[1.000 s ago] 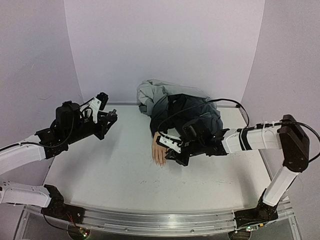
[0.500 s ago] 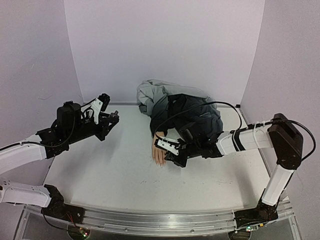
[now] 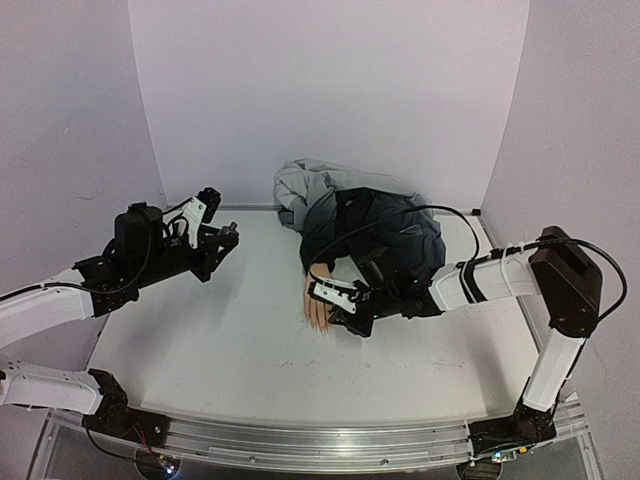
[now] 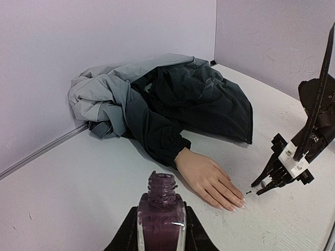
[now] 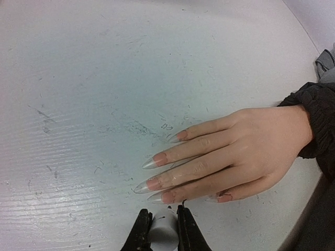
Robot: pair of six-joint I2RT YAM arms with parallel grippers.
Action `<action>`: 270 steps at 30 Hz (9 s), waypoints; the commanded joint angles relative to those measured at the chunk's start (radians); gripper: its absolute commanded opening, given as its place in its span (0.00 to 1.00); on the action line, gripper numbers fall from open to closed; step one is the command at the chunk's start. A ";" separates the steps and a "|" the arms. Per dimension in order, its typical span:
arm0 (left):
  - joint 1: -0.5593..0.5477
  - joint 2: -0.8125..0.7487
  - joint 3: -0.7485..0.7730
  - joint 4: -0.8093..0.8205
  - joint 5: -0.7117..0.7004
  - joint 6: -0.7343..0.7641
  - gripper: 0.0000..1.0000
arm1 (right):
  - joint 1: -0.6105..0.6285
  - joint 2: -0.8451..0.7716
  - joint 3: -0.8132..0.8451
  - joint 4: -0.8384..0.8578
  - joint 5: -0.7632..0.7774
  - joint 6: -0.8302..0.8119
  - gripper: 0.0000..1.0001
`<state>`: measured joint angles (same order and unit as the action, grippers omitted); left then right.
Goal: Paint the nails
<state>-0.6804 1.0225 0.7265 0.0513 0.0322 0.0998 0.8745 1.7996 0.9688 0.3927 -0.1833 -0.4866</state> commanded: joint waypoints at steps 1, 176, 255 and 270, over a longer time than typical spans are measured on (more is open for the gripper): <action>0.005 0.001 0.057 0.049 0.015 -0.012 0.00 | -0.005 0.014 0.047 0.015 -0.018 -0.011 0.00; 0.010 0.001 0.060 0.050 0.052 -0.029 0.00 | 0.024 0.058 0.033 -0.037 -0.011 0.014 0.00; 0.013 0.010 0.062 0.050 0.058 -0.034 0.00 | 0.029 0.044 0.027 0.082 0.061 0.026 0.00; 0.013 0.005 0.060 0.051 0.058 -0.034 0.00 | 0.029 0.051 0.026 0.071 0.049 0.030 0.00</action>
<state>-0.6731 1.0359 0.7269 0.0517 0.0776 0.0772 0.8978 1.8347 0.9623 0.4660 -0.1299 -0.4671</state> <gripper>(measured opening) 0.211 0.133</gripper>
